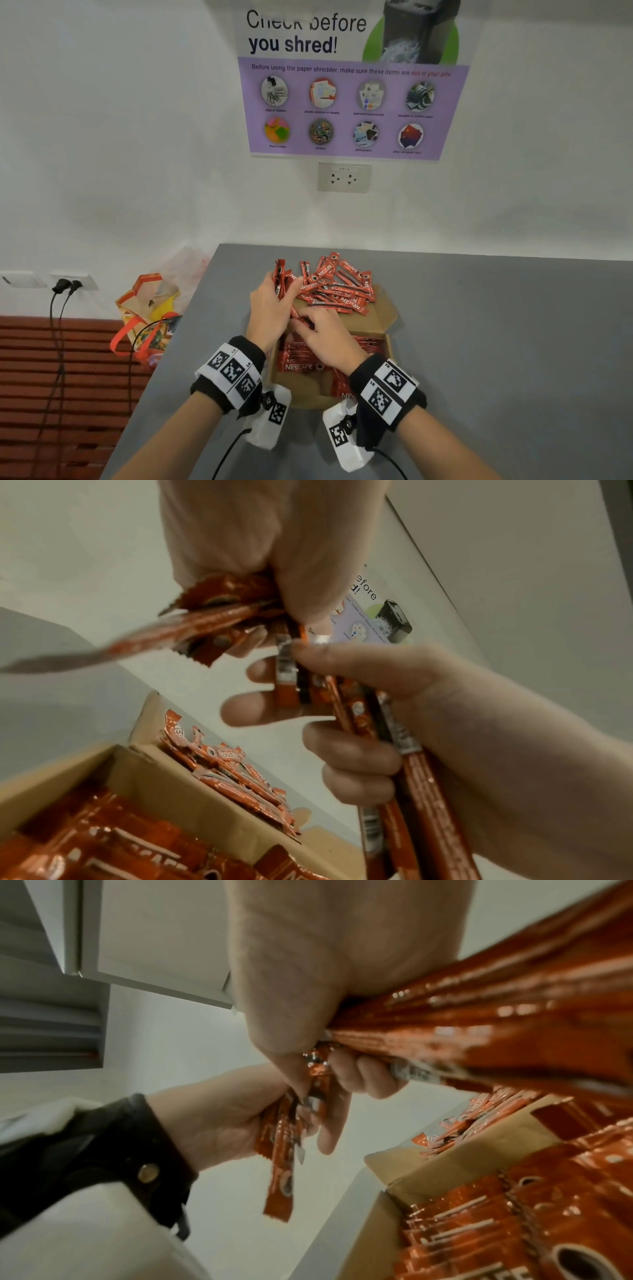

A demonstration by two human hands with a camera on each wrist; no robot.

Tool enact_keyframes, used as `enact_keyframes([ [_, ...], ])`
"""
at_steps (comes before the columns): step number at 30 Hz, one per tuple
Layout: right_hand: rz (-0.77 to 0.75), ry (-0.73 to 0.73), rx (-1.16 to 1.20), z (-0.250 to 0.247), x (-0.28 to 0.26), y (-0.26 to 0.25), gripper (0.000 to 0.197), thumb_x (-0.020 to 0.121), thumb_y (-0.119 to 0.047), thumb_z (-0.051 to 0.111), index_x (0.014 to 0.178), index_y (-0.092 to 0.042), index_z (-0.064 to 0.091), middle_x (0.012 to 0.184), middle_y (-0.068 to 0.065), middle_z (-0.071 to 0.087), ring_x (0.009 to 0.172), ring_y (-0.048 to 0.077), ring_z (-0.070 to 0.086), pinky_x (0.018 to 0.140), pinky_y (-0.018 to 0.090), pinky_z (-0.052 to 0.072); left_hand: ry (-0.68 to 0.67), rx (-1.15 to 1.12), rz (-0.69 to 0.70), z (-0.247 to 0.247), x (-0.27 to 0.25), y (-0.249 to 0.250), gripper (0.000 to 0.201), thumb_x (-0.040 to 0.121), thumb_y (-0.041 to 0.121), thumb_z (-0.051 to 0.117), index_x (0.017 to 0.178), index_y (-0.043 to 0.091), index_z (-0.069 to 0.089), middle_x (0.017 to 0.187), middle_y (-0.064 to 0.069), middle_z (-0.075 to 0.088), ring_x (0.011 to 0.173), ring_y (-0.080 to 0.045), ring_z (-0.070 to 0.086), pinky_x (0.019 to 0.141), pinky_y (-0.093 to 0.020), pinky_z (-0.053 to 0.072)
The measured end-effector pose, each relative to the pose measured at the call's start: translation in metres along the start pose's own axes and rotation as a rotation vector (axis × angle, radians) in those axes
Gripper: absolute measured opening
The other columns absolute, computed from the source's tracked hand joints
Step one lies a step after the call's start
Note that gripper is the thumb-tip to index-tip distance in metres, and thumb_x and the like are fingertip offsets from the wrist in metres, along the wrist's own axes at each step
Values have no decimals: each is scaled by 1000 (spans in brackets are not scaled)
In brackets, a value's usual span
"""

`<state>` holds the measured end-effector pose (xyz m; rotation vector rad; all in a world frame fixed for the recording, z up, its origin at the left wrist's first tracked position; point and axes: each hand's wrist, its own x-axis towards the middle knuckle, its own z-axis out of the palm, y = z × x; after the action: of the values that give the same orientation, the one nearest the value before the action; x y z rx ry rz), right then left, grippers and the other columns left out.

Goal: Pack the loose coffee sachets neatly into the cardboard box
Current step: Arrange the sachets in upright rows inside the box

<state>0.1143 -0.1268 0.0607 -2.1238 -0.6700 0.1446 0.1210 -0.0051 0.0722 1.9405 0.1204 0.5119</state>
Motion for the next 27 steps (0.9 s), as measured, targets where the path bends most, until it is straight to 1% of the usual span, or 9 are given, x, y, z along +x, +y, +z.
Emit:
enact_keyframes([
  [3, -10, 25, -5, -4, -3, 3, 19, 96, -20, 50, 86, -15, 65, 70, -14, 62, 66, -8, 54, 63, 8, 36, -31, 1, 8, -3, -2, 1, 25, 90, 30, 60, 70, 20, 48, 60, 10, 49, 50, 8, 49, 52, -7, 38],
  [7, 9, 104, 51, -12, -5, 7, 13, 97, -18, 48, 94, -26, 58, 70, -7, 64, 59, 0, 53, 61, 11, 39, -56, -5, -3, -8, -4, 5, 30, 90, 27, 60, 62, 24, 47, 55, 11, 49, 47, 8, 48, 51, -9, 37],
  [10, 52, 105, 34, -20, -2, 12, 17, 98, -18, 45, 106, -22, 59, 66, -8, 60, 66, 5, 58, 68, 11, 42, -134, 19, -39, -14, -3, 2, 25, 89, 29, 61, 66, 20, 58, 58, 9, 59, 50, 3, 53, 53, -12, 37],
  [12, 68, 118, 29, -26, -1, 12, 17, 97, -20, 47, 109, -19, 60, 66, -9, 60, 62, -2, 57, 66, 10, 41, -166, 11, -64, -17, -3, 1, 23, 89, 28, 61, 68, 18, 62, 61, 8, 62, 49, 5, 54, 54, -15, 39],
  [17, 66, 157, 85, -37, -2, 8, 5, 91, -22, 59, 90, -20, 64, 67, -11, 64, 66, -9, 57, 66, 2, 36, -159, -4, -99, -22, 1, 0, 17, 87, 23, 64, 72, 15, 64, 56, 10, 56, 46, 4, 52, 53, -16, 39],
  [19, 70, 152, 68, -39, -2, 6, 7, 90, -22, 61, 84, -22, 64, 66, -12, 65, 69, 0, 61, 67, 6, 39, -148, -4, -114, -22, 2, -2, 18, 86, 23, 65, 74, 9, 65, 57, 8, 56, 46, 0, 51, 53, -18, 38],
  [22, 87, 151, 54, -41, -1, 5, 9, 89, -22, 62, 81, -24, 65, 68, -11, 67, 76, 17, 64, 76, 22, 45, -152, -51, -154, -20, -1, -1, 21, 88, 24, 63, 73, 9, 61, 57, 5, 56, 45, -3, 47, 51, -19, 37],
  [25, 87, 264, 46, -41, -2, 10, 6, 84, -18, 68, 88, -18, 73, 79, -13, 67, 76, -2, 59, 76, 14, 44, -189, -275, -259, -22, -4, 0, 26, 92, 24, 56, 70, 11, 57, 58, -1, 63, 36, -4, 36, 40, -17, 31],
  [27, 86, 352, 11, -40, -2, 14, 12, 80, -19, 73, 91, -17, 75, 83, -15, 66, 78, -6, 58, 77, 8, 43, -228, -352, -320, -26, -4, 1, 26, 93, 28, 52, 77, 9, 59, 66, -8, 67, 34, -5, 32, 36, -15, 28],
])
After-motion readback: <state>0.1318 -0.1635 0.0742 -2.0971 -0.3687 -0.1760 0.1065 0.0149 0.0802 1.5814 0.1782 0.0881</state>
